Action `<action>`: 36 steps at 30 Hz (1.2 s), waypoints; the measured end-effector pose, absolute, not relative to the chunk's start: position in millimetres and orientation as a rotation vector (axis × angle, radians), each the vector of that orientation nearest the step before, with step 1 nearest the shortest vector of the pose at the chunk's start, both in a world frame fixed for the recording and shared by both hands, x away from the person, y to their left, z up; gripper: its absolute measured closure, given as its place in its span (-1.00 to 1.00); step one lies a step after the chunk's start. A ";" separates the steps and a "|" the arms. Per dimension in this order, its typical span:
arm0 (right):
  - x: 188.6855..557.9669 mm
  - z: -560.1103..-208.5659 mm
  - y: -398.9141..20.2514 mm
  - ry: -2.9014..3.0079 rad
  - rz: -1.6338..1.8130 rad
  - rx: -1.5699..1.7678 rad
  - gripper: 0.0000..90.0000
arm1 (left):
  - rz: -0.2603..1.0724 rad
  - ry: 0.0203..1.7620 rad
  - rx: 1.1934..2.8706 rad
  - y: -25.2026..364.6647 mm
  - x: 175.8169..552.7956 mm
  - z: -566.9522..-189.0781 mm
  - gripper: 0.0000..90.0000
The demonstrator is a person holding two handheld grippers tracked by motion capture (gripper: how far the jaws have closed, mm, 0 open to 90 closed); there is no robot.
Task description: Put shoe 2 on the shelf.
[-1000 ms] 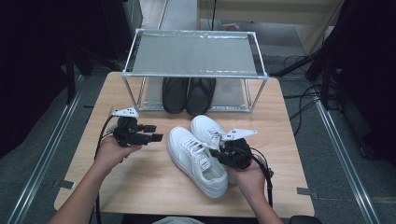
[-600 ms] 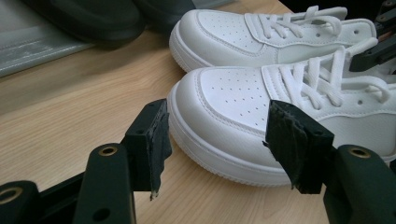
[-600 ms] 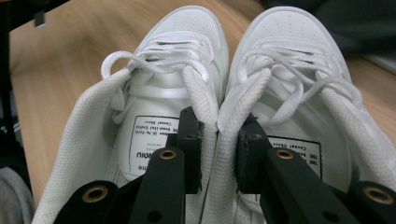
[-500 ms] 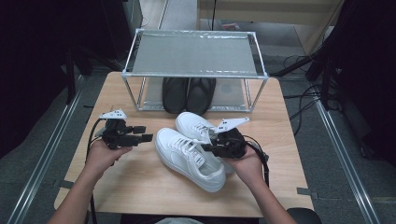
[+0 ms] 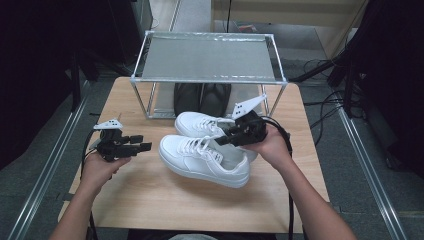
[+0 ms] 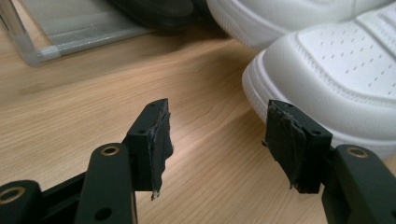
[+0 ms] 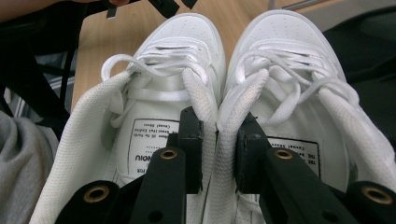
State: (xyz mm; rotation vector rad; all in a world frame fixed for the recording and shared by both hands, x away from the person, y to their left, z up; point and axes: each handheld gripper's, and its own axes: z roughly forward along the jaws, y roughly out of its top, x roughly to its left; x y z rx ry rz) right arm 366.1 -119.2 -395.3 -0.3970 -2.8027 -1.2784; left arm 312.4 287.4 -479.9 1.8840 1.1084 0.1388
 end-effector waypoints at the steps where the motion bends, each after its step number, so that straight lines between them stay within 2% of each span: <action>1: 368.9 -390.8 -118.2 -2.805 -1.281 -0.379 0.72 | 0.142 1.108 1.881 287.5 311.9 -479.8 -0.08; 8: 392.7 -364.7 -117.7 -2.689 -1.411 -0.311 0.72 | 0.145 1.106 1.897 287.7 311.4 -480.7 -0.08; 27: 413.1 -249.5 -82.3 -2.755 -1.461 -0.264 0.71 | 0.157 1.065 1.946 277.1 311.4 -483.8 -0.08; 36: 444.5 -215.9 -81.4 -2.792 -1.573 -0.564 0.71 | 0.139 1.018 1.981 269.1 309.6 -485.8 -0.08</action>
